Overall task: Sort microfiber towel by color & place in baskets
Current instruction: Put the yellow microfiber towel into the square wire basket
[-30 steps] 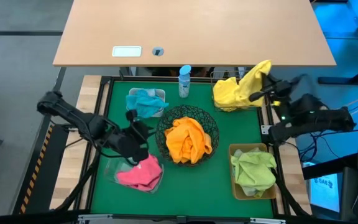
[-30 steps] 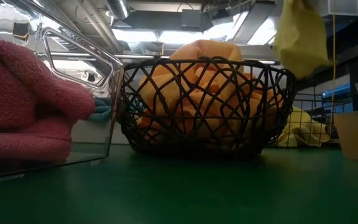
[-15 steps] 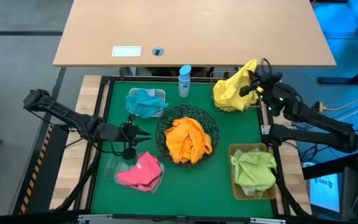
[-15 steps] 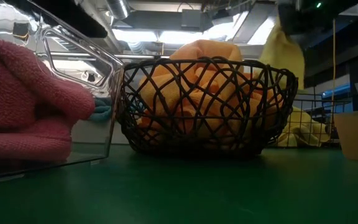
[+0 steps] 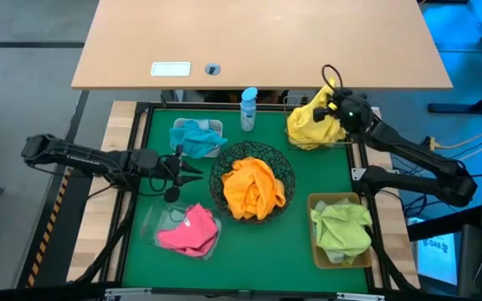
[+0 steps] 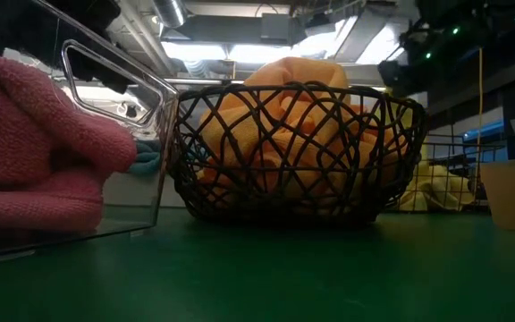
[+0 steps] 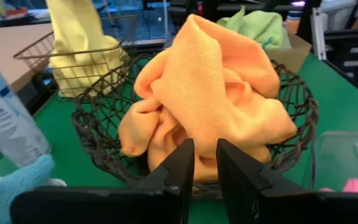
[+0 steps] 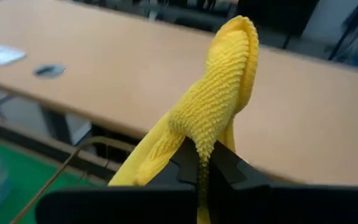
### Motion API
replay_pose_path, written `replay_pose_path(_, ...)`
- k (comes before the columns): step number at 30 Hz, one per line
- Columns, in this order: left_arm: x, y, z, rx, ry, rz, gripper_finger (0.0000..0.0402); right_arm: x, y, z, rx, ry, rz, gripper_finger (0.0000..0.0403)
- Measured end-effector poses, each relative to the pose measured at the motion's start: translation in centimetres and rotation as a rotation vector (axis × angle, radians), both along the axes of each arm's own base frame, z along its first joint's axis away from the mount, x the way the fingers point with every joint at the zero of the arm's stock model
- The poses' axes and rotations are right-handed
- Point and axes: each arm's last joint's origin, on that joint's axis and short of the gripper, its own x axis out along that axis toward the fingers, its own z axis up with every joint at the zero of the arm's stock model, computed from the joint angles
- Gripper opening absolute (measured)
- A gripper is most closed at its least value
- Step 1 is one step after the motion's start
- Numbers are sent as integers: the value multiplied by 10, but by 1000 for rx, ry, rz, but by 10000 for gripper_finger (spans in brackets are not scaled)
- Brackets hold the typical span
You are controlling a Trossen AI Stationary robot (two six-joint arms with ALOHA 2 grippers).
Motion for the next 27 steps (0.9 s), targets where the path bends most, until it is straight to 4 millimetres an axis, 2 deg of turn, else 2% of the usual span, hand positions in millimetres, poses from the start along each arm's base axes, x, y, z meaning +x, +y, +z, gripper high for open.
replay_pose_path(7,2,9,8,70,-87,-55,64,8,-6,-21,164,65,117,5)
replay_pose_path(13,3,17,12,95,-136,-13,64,8,-3,-29,251,104,192,5)
replay_pose_path(21,-15,26,-32,28,-185,66,64,7,-2,-31,267,119,194,5)
replay_pose_path(25,-25,25,-47,-8,-221,59,64,7,-2,-31,268,120,193,5)
replay_pose_path(27,-27,25,-48,-9,-221,51,64,7,-2,-31,267,120,194,5)
